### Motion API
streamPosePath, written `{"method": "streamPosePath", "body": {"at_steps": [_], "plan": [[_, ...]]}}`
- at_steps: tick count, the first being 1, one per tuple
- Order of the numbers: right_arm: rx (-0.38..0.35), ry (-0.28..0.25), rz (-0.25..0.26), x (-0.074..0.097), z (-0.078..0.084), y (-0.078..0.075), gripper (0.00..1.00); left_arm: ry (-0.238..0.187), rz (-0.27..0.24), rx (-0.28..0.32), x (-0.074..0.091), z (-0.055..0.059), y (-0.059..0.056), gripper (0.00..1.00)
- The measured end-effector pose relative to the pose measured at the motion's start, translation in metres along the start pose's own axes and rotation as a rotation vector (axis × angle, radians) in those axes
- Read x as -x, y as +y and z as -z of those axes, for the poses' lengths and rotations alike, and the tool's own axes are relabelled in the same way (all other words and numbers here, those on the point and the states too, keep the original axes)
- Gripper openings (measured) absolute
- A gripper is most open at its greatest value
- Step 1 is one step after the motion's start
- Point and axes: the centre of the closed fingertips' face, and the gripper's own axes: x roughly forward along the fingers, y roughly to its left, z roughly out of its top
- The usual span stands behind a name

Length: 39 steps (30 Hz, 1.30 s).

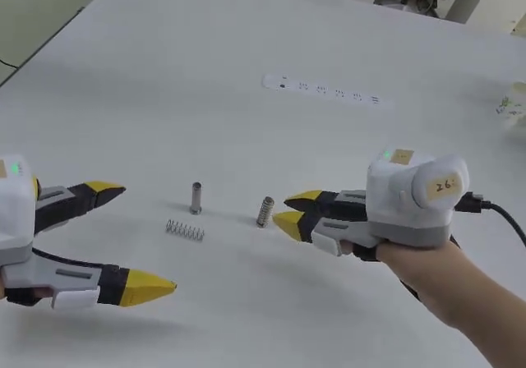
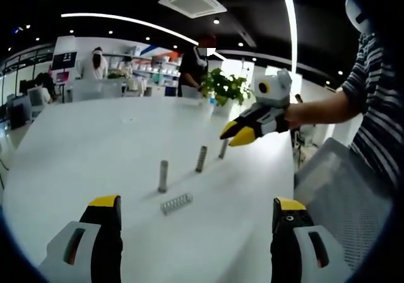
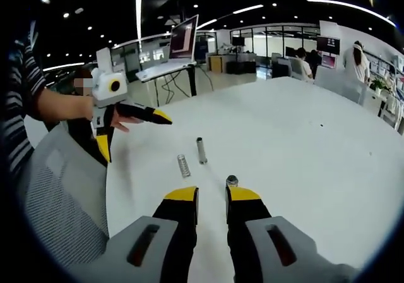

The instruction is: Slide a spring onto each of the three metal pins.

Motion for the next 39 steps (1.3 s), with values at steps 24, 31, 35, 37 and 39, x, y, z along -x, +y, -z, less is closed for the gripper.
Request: {"method": "streamPosePath", "body": {"at_steps": [24,31,35,37,39], "plan": [[0.049,0.042,-0.056,-0.021,-0.006,0.022,0.14,-0.001,0.005,-0.007,0.001,-0.001,0.000,0.96],[0.097,0.043,-0.110,-0.042,-0.021,0.041,0.13,0.000,0.002,-0.011,0.002,-0.002,0.001,0.96],[0.126,0.048,-0.137,-0.054,-0.028,0.051,0.13,0.001,0.005,-0.012,0.002,-0.001,0.001,0.96],[0.145,0.055,-0.149,-0.060,-0.029,0.055,0.13,0.003,0.004,-0.014,0.002,-0.001,0.001,0.96],[0.151,0.059,-0.155,-0.063,-0.030,0.058,0.13,0.001,0.004,-0.014,0.002,-0.001,0.001,0.96]]}}
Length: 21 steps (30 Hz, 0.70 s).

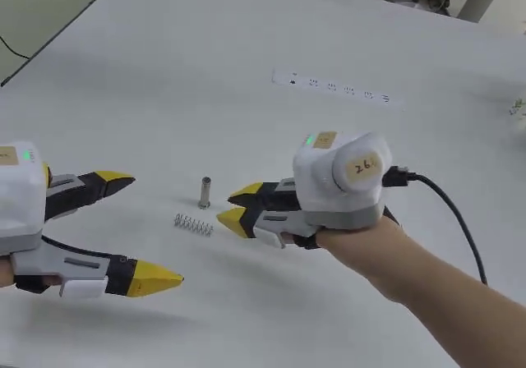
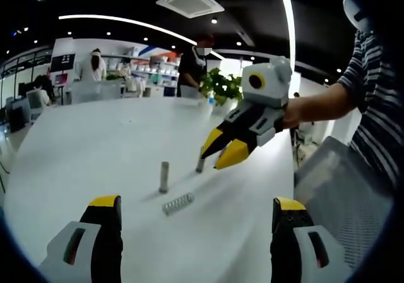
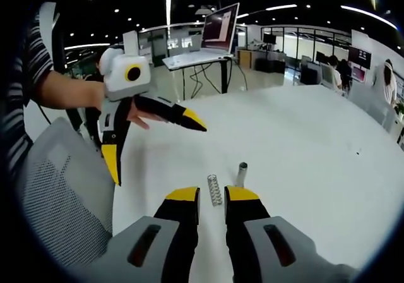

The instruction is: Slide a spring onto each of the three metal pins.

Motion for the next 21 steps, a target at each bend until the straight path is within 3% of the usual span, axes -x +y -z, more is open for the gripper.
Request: {"method": "streamPosePath", "body": {"at_steps": [8,21], "plan": [[0.032,0.030,-0.029,-0.019,0.000,0.005,0.13,0.007,-0.001,-0.003,0.001,0.002,0.001,0.96],[0.026,0.096,-0.029,-0.038,0.022,-0.001,0.12,0.011,-0.006,-0.001,0.003,0.004,0.001,0.95]]}}
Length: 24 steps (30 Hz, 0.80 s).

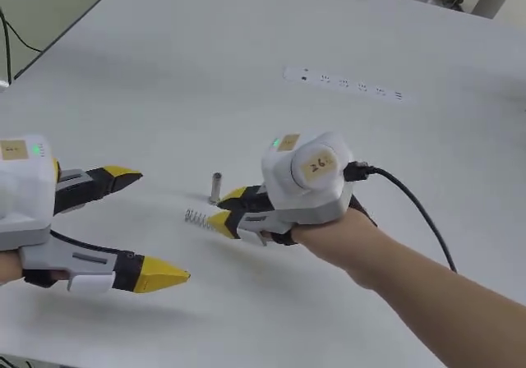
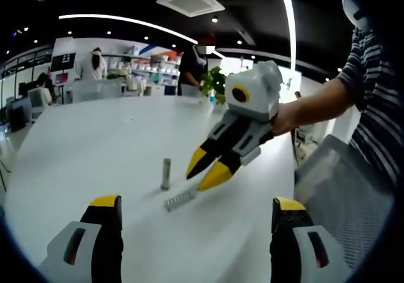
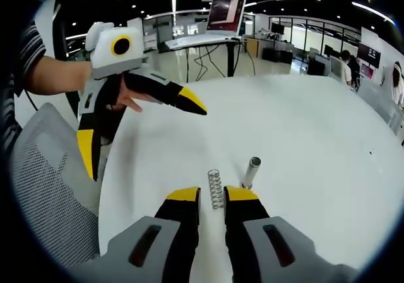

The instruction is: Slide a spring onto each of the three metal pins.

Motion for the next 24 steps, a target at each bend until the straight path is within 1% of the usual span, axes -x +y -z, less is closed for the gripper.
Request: {"method": "streamPosePath", "body": {"at_steps": [3,7,9,11,16,19,24], "plan": [[0.021,0.034,0.006,-0.005,0.006,-0.003,0.12,0.002,0.001,0.002,0.000,0.001,-0.001,0.95],[0.009,0.038,-0.001,-0.010,0.007,-0.002,0.12,0.006,0.002,0.003,-0.001,0.002,-0.001,0.95],[0.013,0.049,-0.004,-0.013,0.010,-0.001,0.12,0.004,0.002,0.004,-0.001,0.002,-0.001,0.95],[0.026,0.056,0.003,-0.016,0.012,-0.001,0.12,0.004,0.002,0.004,0.000,0.002,-0.001,0.96],[0.026,0.068,0.005,-0.021,0.015,-0.002,0.12,0.008,-0.002,0.005,0.001,0.003,0.000,0.95],[0.025,0.083,0.015,-0.022,0.019,-0.006,0.12,0.009,-0.001,0.005,0.001,0.003,0.000,0.95],[0.025,0.086,0.012,-0.022,0.022,-0.006,0.10,0.011,-0.001,0.008,0.001,0.004,-0.001,0.95]]}}
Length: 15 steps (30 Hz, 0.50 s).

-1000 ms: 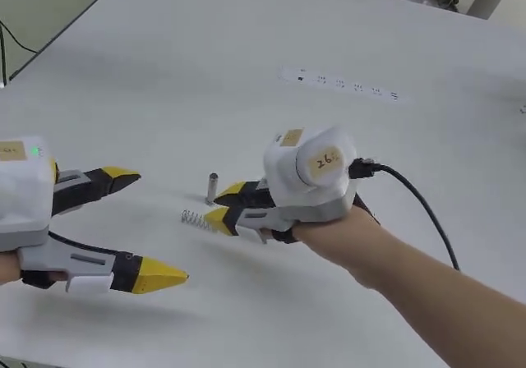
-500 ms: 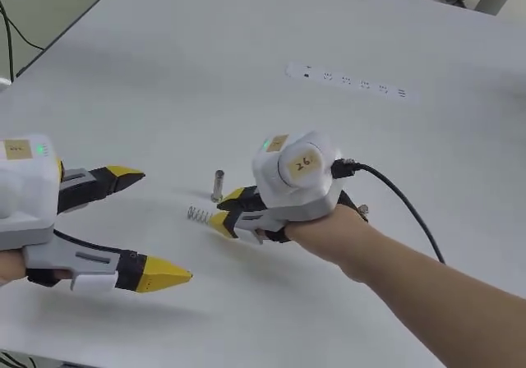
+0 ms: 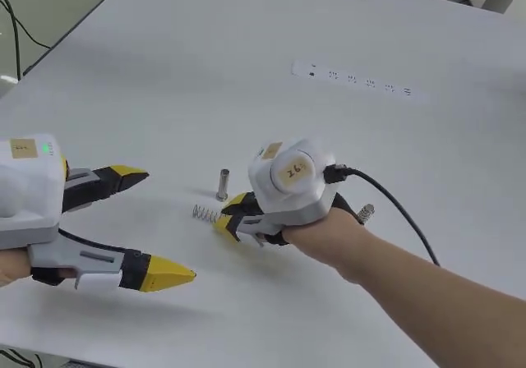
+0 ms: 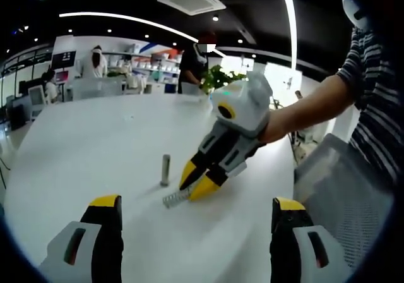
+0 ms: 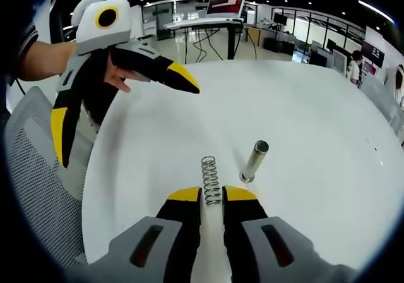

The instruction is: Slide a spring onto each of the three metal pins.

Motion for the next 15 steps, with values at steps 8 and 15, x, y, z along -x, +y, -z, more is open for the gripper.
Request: {"method": "streamPosePath", "body": {"at_steps": [8,15], "plan": [[0.022,0.009,-0.001,-0.002,0.005,0.001,0.08,0.004,0.000,0.001,0.000,0.001,0.000,0.95],[0.059,-0.001,-0.004,0.011,0.002,0.001,0.08,0.003,0.007,0.000,-0.003,0.001,-0.002,0.95]]}}
